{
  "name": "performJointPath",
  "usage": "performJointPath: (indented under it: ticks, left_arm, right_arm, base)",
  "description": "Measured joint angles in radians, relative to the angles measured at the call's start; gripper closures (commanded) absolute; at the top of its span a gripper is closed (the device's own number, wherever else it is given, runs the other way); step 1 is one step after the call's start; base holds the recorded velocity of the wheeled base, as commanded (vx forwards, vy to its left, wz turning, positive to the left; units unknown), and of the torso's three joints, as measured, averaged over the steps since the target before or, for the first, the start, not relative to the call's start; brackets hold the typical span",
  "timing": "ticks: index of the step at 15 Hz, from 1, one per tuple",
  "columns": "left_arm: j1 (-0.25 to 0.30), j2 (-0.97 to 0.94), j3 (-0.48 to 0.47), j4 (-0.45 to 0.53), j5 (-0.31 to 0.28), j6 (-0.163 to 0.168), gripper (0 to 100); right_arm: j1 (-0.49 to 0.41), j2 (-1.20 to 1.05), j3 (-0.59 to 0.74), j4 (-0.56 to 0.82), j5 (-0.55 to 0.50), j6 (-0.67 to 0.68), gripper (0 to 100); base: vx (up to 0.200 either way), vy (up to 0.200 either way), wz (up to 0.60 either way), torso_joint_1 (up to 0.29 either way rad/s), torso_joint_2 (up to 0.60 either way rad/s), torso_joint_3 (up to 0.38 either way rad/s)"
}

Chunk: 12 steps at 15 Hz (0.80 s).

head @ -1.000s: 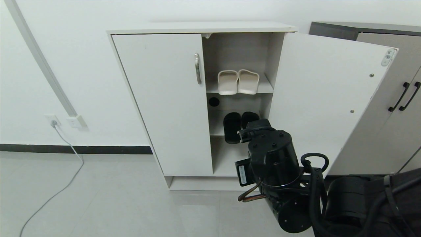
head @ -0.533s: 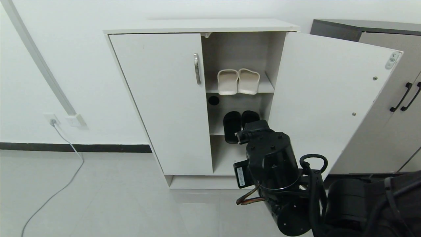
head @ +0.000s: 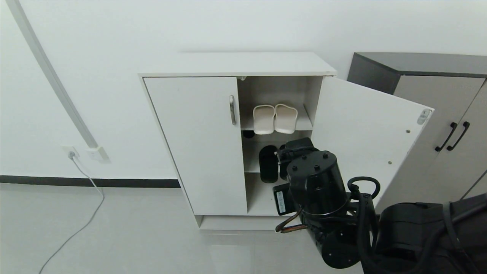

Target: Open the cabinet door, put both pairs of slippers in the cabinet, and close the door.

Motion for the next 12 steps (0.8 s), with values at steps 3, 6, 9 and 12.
performJointPath:
  ticks: [3, 6, 9, 12]
  left_arm:
    - [0.0, 0.0, 0.0, 0.0, 0.0, 0.0, 100]
    - [0.0, 0.0, 0.0, 0.0, 0.0, 0.0, 100]
    - [0.0, 0.0, 0.0, 0.0, 0.0, 0.0, 100]
    - [0.0, 0.0, 0.0, 0.0, 0.0, 0.0, 100]
  right_arm:
    - [-0.002, 0.0, 0.0, 0.0, -0.001, 0.0, 100]
    - [-0.001, 0.0, 0.001, 0.0, -0.001, 0.0, 100]
    - [-0.001, 0.0, 0.002, 0.0, -0.001, -0.004, 100]
    - [-0.001, 0.0, 0.004, 0.0, -0.001, -0.005, 100]
  base:
    - [0.0, 0.0, 0.0, 0.154, -0.47, -0.321]
    - [0.0, 0.0, 0.0, 0.168, -0.48, -0.32]
    - [0.0, 0.0, 0.0, 0.191, -0.5, -0.315]
    - [0.0, 0.0, 0.0, 0.206, -0.52, -0.303]
